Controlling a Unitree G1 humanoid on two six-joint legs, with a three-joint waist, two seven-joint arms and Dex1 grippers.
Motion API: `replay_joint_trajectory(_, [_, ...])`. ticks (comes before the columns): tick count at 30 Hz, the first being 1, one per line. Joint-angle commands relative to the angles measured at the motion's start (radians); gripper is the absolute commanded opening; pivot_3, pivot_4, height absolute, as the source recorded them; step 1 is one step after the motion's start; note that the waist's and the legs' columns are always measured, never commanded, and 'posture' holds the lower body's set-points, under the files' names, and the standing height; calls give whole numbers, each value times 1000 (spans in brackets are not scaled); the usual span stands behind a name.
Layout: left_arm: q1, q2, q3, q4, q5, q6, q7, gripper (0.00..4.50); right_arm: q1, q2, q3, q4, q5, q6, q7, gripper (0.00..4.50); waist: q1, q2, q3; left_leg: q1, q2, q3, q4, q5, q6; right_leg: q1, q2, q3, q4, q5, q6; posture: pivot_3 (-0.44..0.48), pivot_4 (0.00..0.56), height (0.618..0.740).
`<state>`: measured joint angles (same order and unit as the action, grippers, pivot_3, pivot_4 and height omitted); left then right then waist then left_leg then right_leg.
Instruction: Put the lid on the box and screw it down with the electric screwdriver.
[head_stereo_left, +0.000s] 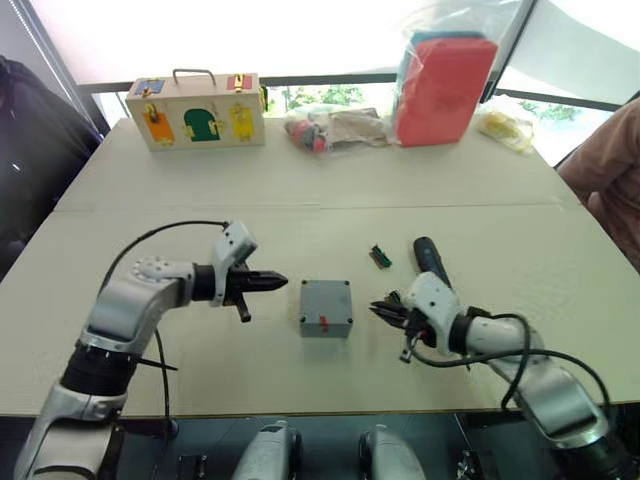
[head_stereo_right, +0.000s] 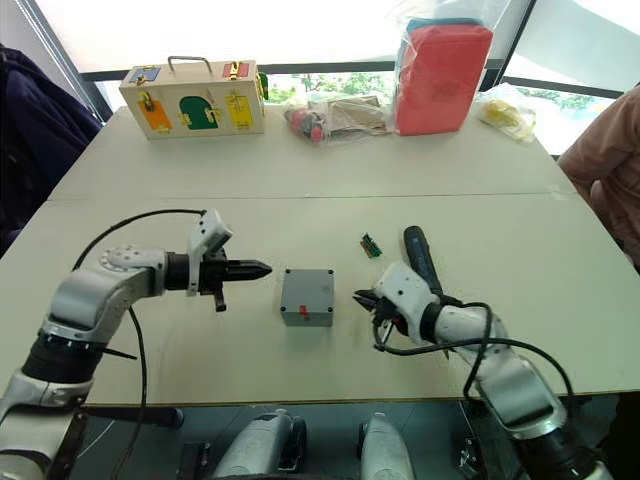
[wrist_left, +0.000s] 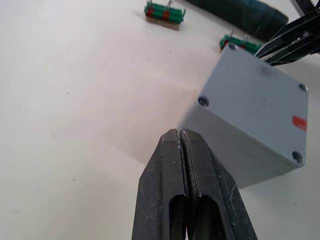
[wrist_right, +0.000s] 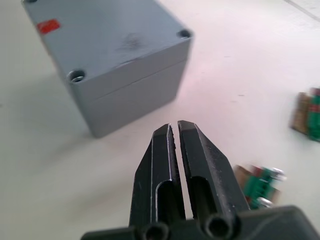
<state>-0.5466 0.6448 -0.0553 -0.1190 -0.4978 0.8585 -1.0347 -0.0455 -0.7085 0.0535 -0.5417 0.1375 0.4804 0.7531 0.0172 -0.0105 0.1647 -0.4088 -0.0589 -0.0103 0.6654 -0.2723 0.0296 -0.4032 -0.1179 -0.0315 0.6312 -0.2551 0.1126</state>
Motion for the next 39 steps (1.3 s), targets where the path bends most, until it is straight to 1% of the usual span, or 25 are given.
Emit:
replay_joint_trajectory(1, [-70,-10,-13,-6,-61,6,-69,0,84,-14,-162,-82,109,61,17,132,1,0,0,0,0,0,0,0,0,1,0,0,0,0,0,0,150,740])
replay_joint_trajectory(3, [-79,-13,-47,-19,-55,-9,-87,0,118,2,-229,-102,166,108,3,132,-4,0,0,0,0,0,0,0,0,1,0,0,-1,0,0,0,150,740])
replay_joint_trajectory(6, [-99,22,-115,-32,-17,-92,-181,0,116,76,-301,-137,235,224,-99,132,-9,0,0,0,1,0,0,0,0,1,-1,1,-1,0,0,0,150,740])
replay_joint_trajectory(8, [-111,39,-146,-29,10,-137,-210,0,119,99,-304,-136,241,256,-133,516,-8,0,1,0,2,0,0,0,0,0,0,1,0,0,-1,0,150,740])
replay_joint_trajectory(10, [-121,59,-181,-24,67,-199,-219,0,123,111,-284,-123,243,262,-146,1076,-4,1,1,0,3,0,-1,0,-1,-1,0,1,0,0,-2,0,150,740])
replay_joint_trajectory(11, [-124,69,-191,-23,85,-219,-224,0,112,118,-268,-112,242,265,-156,1516,-4,1,1,0,3,0,-1,0,-1,-1,0,1,0,0,-3,0,150,740])
replay_joint_trajectory(12, [-123,76,-191,-23,91,-231,-232,0,100,125,-252,-106,241,270,-168,1937,-4,1,1,0,2,0,-1,0,0,-1,-1,1,-1,-1,-5,0,150,740])
replay_joint_trajectory(13, [-120,83,-189,-27,90,-235,-239,0,90,131,-238,-102,238,276,-180,2210,-4,1,2,0,2,0,-1,0,0,-1,-1,1,-1,-1,-5,0,150,740])
replay_joint_trajectory(14, [-113,90,-184,-34,87,-239,-245,0,80,139,-223,-99,232,284,-197,2764,-4,1,2,0,2,0,-1,0,0,0,-1,1,-1,-1,-5,0,150,740])
replay_joint_trajectory(15, [-107,94,-180,-42,85,-240,-245,0,71,149,-213,-99,227,298,-219,3017,-5,1,2,0,2,1,-1,0,0,-1,-1,1,-1,-1,-5,0,150,740])
replay_joint_trajectory(16, [-104,96,-177,-48,87,-242,-241,0,62,160,-209,-103,233,321,-239,3485,-5,1,2,0,2,1,-1,0,0,-1,-1,1,-2,-1,-5,0,150,740])
replay_joint_trajectory(19, [-100,101,-170,-57,96,-249,-224,0,32,206,-218,-135,272,424,-307,4479,-4,1,2,0,2,1,-1,0,0,-1,-1,1,-1,-1,-5,0,150,740])
replay_joint_trajectory(23, [-79,96,-157,-80,87,-236,-194,0,-25,341,-306,-213,332,663,-468,4479,-4,1,2,-1,2,0,-1,0,0,-1,-1,1,-1,0,-4,0,150,740])
replay_joint_trajectory(26, [-63,89,-151,-102,75,-222,-173,0,-39,395,-308,-319,340,714,-531,4479,-5,2,2,-1,2,0,-1,0,0,-2,-1,2,-1,1,-2,0,150,740])
replay_joint_trajectory(30, [-51,80,-142,-112,61,-212,-157,0,-57,375,-277,-399,358,780,-540,4479,-5,2,2,-1,2,0,-1,0,0,-2,0,1,-1,1,-2,0,150,740])
replay_joint_trajectory(32, [-49,77,-144,-111,59,-213,-150,0,-65,376,-279,-416,375,795,-538,4479,-5,2,2,-1,2,0,-1,0,0,-2,0,1,-1,1,-2,0,150,740])
replay_joint_trajectory(36, [-54,69,-146,-107,58,-212,-146,0,-62,341,-249,-424,346,842,-571,4479,-5,2,2,-1,2,1,-1,0,0,-2,2,1,-1,1,-2,0,150,740])
replay_joint_trajectory(39, [-54,69,-150,-100,67,-220,-149,0,-40,342,-238,-420,337,839,-588,3872,-6,2,2,-1,2,1,-1,0,0,-2,2,1,0,1,-2,0,150,740])
